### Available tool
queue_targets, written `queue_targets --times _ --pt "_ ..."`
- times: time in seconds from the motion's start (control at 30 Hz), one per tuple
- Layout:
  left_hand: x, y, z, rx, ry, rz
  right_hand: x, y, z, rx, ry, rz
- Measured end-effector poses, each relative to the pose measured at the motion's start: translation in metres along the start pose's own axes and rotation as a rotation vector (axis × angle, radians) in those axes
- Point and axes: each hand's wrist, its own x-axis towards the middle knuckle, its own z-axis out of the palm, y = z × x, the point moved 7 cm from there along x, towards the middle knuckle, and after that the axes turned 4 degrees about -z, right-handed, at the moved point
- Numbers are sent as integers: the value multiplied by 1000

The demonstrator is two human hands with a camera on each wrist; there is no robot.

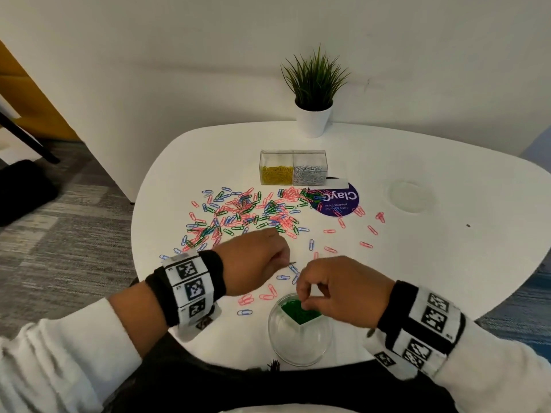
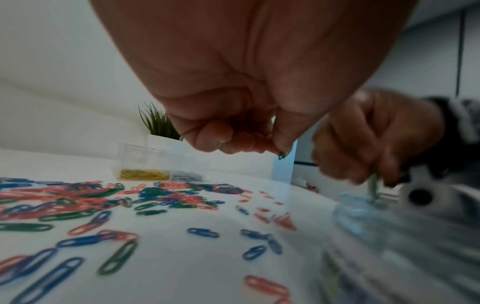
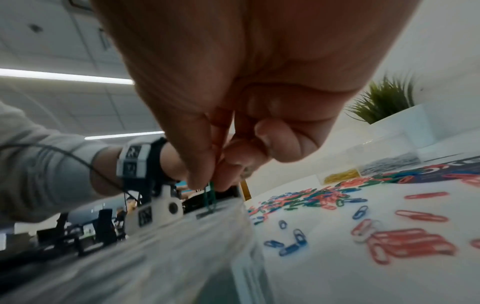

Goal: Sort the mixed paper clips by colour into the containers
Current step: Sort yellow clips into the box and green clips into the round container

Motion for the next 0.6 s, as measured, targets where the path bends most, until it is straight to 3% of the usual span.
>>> queue_targets --times 0.2,0.33,0.47,0.53,0.6 --pt "-28 33 19 -10 -34 155 6 38 -22 37 149 92" --pt "-22 36 31 73 -59 189 42 74 -36 -87 217 180" --pt "-20 24 20 -96 -105 125 90 91 -32 -199 147 226" --pt "-18 4 8 -182 -63 42 107 94 -34 -236 141 238" --pt "-17 -28 -3 -102 -5 -94 119 93 -38 -262 164 219"
